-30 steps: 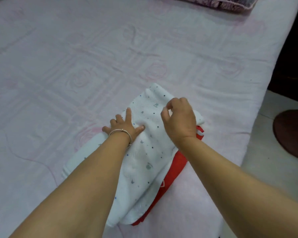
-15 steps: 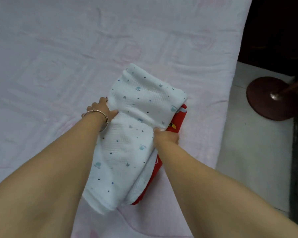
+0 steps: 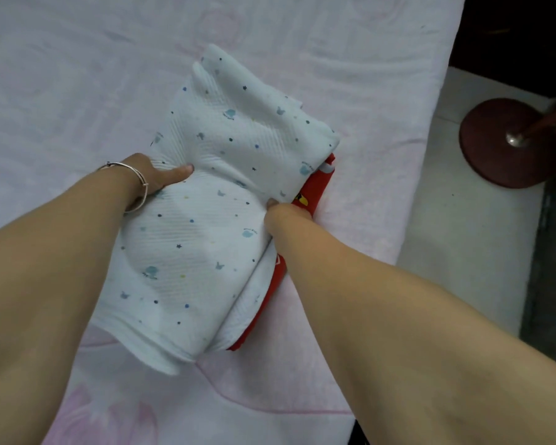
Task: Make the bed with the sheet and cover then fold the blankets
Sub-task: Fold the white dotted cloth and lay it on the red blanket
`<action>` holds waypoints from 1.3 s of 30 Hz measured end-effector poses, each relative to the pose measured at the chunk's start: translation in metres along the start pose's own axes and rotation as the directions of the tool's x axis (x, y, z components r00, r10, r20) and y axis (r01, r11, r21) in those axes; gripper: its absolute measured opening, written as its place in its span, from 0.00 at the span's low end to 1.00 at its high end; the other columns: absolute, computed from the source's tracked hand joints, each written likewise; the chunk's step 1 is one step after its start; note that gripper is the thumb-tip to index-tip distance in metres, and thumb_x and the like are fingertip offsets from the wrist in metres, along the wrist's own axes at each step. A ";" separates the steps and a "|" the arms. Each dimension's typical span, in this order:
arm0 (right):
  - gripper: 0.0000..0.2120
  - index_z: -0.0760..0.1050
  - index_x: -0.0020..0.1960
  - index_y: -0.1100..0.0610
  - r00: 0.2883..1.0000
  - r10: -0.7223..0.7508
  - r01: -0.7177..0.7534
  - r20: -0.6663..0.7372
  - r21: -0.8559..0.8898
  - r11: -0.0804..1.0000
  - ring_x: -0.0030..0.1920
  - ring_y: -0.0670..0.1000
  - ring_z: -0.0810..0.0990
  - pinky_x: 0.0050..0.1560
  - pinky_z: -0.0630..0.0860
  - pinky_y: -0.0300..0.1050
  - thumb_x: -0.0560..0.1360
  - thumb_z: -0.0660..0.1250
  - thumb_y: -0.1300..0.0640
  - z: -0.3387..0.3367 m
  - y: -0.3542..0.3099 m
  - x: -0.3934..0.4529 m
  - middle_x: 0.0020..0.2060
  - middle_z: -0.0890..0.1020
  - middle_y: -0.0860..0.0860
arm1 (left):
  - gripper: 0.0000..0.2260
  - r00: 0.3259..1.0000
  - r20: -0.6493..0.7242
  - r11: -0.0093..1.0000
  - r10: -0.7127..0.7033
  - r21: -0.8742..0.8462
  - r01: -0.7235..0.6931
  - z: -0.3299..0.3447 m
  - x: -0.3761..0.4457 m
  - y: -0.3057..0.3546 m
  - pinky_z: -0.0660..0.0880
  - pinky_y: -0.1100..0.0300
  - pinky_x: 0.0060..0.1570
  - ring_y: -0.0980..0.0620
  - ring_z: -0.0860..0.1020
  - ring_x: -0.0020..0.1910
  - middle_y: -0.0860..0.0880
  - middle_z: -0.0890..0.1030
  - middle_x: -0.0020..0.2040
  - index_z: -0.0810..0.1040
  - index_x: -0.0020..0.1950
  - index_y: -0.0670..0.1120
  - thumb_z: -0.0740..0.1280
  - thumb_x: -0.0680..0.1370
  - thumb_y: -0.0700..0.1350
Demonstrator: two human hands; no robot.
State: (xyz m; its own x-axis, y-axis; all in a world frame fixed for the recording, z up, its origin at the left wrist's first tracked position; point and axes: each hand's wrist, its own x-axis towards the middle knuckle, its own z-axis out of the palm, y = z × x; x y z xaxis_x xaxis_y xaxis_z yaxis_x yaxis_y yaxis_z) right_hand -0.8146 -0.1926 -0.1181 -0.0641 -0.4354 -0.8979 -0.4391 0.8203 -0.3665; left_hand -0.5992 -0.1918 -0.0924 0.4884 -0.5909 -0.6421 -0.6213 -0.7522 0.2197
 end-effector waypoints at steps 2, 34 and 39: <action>0.28 0.58 0.74 0.59 0.998 0.033 -0.031 -0.049 0.042 0.999 0.71 0.57 0.66 0.67 0.66 0.48 0.79 0.57 0.46 0.001 0.001 0.006 0.72 0.65 0.56 | 0.35 0.998 -0.069 1.000 0.004 -0.005 -0.004 0.005 -0.011 0.005 0.68 0.51 0.62 0.38 0.73 0.62 0.37 0.75 0.64 0.72 0.64 0.37 0.68 0.69 0.63; 0.22 0.74 0.61 0.62 0.723 -0.412 0.586 0.554 -0.177 0.791 0.50 0.57 0.78 0.51 0.75 0.47 0.71 0.71 0.54 -0.081 0.078 -0.293 0.53 0.79 0.56 | 0.34 0.635 -0.380 0.653 -0.673 -0.708 0.269 0.036 -0.494 -0.069 0.70 0.54 0.55 0.39 0.74 0.63 0.38 0.73 0.66 0.69 0.67 0.37 0.69 0.71 0.60; 0.19 0.75 0.57 0.60 0.615 -0.374 0.690 0.694 -0.244 0.682 0.52 0.57 0.81 0.57 0.77 0.51 0.70 0.72 0.52 -0.019 0.141 -0.386 0.52 0.81 0.55 | 0.35 0.537 -0.354 0.527 -0.766 -0.824 0.209 0.054 -0.597 -0.164 0.70 0.55 0.58 0.41 0.74 0.63 0.39 0.74 0.67 0.69 0.67 0.37 0.70 0.70 0.60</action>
State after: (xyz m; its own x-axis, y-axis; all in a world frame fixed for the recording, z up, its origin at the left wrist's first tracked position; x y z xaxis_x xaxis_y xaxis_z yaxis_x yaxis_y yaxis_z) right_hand -0.8692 0.0839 0.1816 0.7466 -0.3172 -0.5847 -0.5625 0.1682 -0.8095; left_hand -0.8223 0.3000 0.2153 0.9550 0.1556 -0.2527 0.2791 -0.7602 0.5866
